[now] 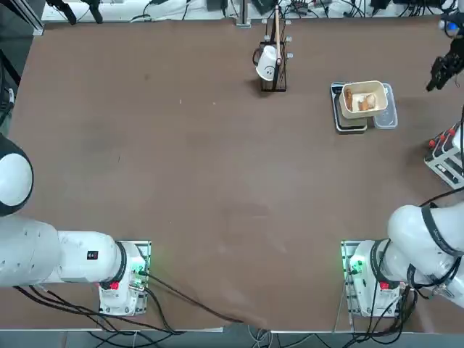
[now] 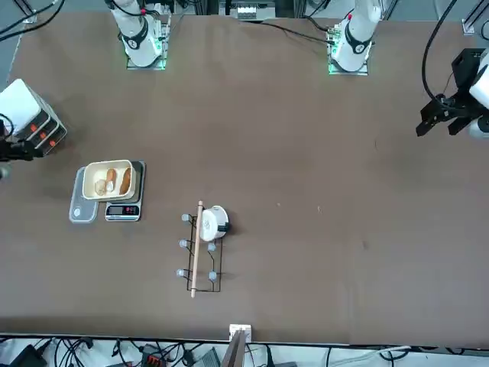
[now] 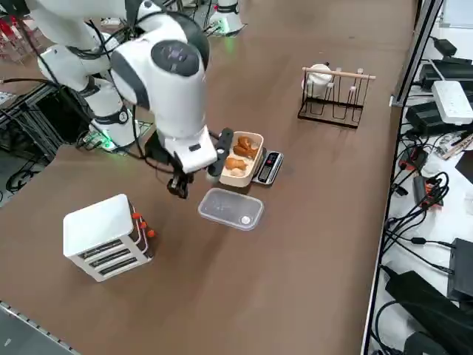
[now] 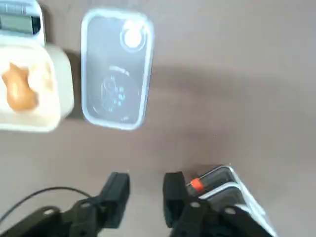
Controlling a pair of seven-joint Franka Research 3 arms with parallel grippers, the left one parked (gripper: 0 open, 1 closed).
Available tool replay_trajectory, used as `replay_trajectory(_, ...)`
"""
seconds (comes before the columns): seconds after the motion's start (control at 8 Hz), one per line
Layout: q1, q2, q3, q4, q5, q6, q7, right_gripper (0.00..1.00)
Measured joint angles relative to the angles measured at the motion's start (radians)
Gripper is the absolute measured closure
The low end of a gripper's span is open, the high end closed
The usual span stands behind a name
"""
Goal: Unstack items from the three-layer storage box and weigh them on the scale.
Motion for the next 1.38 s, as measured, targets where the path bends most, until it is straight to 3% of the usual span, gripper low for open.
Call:
replay_trajectory(0.25, 0.033, -0.003, 0.003, 0.108, 0.002, -0.085, 0.111, 0.11)
replay_trajectory(0.38, 0.069, -0.012, 0.001, 0.164, 0.002, -0.119, 0.144, 0.00)
replay_trajectory(0.5, 0.126, -0.039, -0.018, 0.199, 0.002, -0.155, 0.183, 0.00)
replay_trajectory(0.62, 0.213, -0.082, -0.074, 0.209, 0.019, -0.198, 0.207, 0.00)
replay_trajectory(0.75, 0.333, -0.124, -0.159, 0.208, 0.069, -0.236, 0.251, 0.00)
replay_trajectory(0.88, 0.441, -0.158, -0.222, 0.204, 0.137, -0.249, 0.319, 0.00)
replay_trajectory(1.25, 0.654, -0.226, -0.277, 0.167, 0.202, -0.222, 0.492, 0.00)
replay_trajectory(1.38, 0.697, -0.274, -0.284, 0.100, 0.196, -0.169, 0.507, 0.00)
